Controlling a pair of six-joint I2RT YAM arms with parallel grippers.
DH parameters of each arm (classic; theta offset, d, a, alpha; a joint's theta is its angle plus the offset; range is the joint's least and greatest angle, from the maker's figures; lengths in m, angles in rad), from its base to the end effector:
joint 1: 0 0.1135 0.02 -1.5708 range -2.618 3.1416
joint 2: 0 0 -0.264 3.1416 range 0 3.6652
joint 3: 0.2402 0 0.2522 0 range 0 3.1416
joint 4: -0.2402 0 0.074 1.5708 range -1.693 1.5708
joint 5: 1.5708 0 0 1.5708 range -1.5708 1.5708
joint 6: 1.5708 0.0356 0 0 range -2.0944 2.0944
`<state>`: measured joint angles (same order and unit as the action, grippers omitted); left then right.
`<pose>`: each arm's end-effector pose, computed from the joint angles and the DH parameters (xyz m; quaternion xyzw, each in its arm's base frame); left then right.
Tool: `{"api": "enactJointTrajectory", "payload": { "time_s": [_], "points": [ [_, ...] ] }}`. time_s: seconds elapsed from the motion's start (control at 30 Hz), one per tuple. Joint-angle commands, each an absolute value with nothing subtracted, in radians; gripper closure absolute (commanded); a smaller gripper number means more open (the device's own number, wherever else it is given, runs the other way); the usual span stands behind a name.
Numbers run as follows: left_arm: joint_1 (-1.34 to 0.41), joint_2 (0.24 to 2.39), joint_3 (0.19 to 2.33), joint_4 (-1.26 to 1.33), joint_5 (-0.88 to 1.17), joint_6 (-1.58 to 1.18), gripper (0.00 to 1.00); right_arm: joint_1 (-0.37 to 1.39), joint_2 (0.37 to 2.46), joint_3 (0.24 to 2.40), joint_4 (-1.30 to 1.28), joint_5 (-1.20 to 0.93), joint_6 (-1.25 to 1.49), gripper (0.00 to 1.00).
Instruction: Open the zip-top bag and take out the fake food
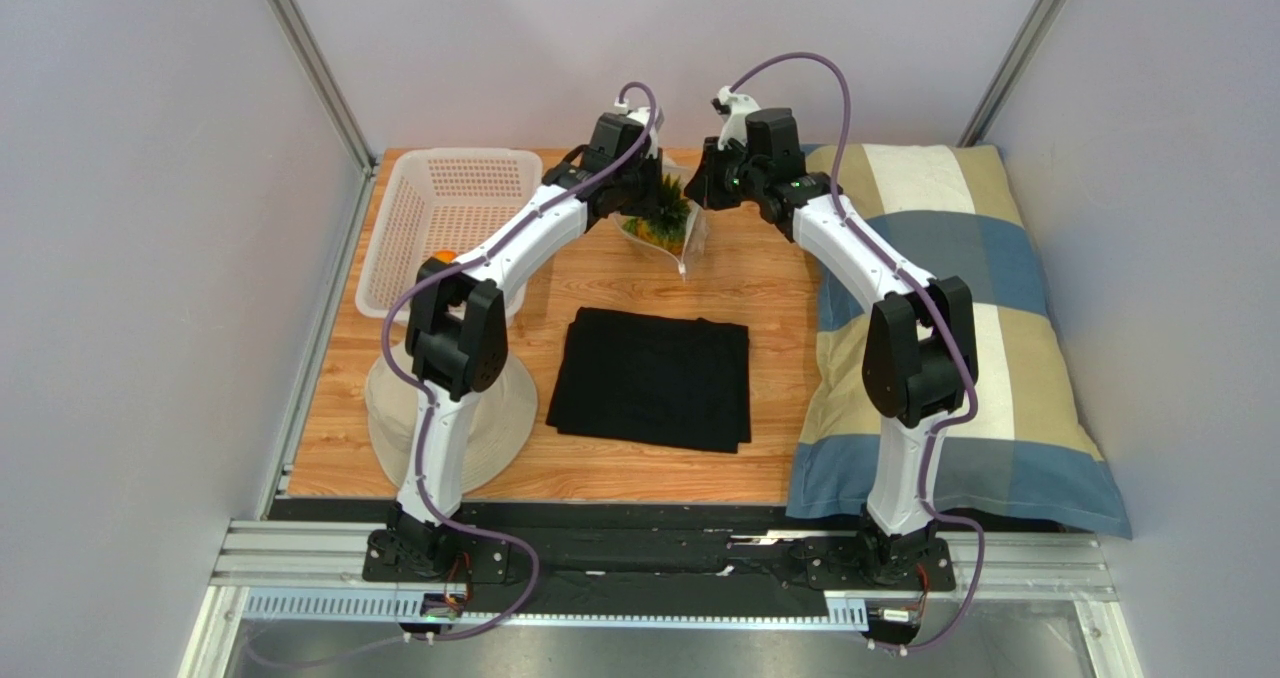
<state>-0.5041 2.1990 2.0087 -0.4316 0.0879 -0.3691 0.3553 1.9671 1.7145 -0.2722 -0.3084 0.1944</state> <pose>0.4503 -0.2520 0.2759 0.0800 0.8853 -0.2284 0.3971 0.4345 0.1728 0.2998 -0.1453 0.8471 0.2620 0.4389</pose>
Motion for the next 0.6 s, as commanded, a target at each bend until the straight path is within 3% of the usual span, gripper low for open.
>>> {"api": "enactJointTrajectory", "payload": {
  "time_s": [0.0,0.17,0.33,0.57],
  "points": [
    [-0.5,2.163,1.993,-0.382,0.066,-0.341,1.0,0.351,1.902,1.707,-0.248,-0.284,0.189,1.0],
    [-0.483,2.072,1.875,-0.334,-0.04,-0.292,1.0,0.315,1.884,1.681,-0.258,-0.271,0.178,1.0],
    [-0.445,2.068,1.835,-0.316,-0.008,-0.281,1.0,0.285,1.867,1.651,-0.259,-0.267,0.15,1.0],
    [-0.453,2.011,1.854,-0.221,0.296,-0.372,1.0,0.307,1.937,1.706,-0.252,-0.327,0.178,1.0]
  ]
}}
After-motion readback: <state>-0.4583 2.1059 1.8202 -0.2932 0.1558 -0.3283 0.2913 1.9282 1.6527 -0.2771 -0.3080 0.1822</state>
